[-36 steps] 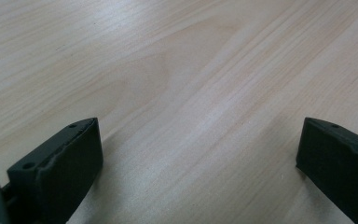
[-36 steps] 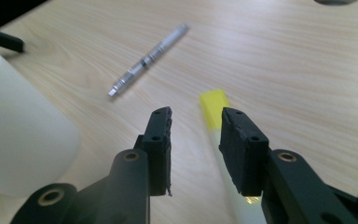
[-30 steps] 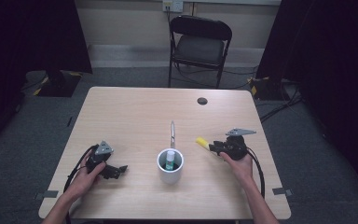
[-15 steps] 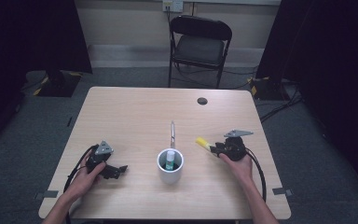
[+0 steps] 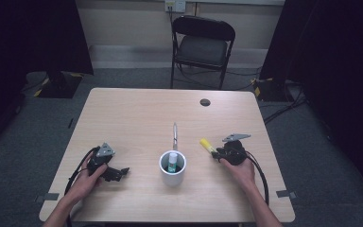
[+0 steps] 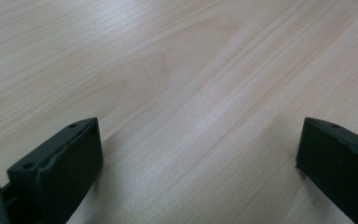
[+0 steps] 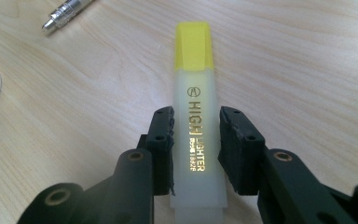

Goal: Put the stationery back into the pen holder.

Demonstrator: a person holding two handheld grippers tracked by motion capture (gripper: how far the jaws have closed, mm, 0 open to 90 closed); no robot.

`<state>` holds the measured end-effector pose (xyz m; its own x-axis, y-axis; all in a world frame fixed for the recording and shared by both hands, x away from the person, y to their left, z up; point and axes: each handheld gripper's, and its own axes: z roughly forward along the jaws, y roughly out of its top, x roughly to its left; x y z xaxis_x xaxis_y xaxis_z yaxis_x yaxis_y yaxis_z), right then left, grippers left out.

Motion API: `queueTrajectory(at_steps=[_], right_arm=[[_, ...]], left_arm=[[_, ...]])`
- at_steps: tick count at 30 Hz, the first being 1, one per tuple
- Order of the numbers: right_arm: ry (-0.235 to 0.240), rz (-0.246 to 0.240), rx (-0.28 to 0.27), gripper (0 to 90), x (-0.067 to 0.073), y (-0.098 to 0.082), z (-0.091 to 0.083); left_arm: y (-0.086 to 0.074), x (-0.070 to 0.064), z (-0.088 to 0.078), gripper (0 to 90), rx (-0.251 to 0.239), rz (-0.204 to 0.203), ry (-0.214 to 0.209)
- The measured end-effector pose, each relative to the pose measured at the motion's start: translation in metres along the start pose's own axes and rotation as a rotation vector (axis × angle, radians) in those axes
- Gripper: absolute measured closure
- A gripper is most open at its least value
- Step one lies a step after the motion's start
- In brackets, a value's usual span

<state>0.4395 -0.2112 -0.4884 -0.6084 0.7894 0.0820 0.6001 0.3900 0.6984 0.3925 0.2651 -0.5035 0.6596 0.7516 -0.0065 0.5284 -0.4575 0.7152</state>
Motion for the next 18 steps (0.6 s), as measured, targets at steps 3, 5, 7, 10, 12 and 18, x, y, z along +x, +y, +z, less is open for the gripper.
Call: queueTrajectory(at_steps=[3,5,7,10,12,18], right_arm=[[0.002,-0.002,0.011,66.3,0.000,-0.001,-0.002],[0.008,-0.006,0.018,66.3,0.002,-0.003,-0.005],[0.007,-0.020,0.010,66.3,0.005,-0.009,-0.009],[0.023,-0.024,0.017,66.2,0.009,-0.019,-0.019],[0.021,-0.038,0.016,66.2,0.013,-0.027,-0.027],[0.029,-0.048,0.018,64.8,0.018,-0.038,-0.037]], left_arm=[[0.000,0.000,0.000,0.0,-0.001,0.000,0.000],[0.000,0.000,0.000,0.0,0.001,-0.001,0.000],[0.000,0.000,0.000,0.0,-0.001,0.000,0.000],[0.000,0.000,0.000,0.0,-0.001,0.000,0.000],[0.000,0.000,0.000,0.0,0.000,-0.001,0.000],[0.000,0.000,0.000,0.0,0.000,-0.001,0.000]])
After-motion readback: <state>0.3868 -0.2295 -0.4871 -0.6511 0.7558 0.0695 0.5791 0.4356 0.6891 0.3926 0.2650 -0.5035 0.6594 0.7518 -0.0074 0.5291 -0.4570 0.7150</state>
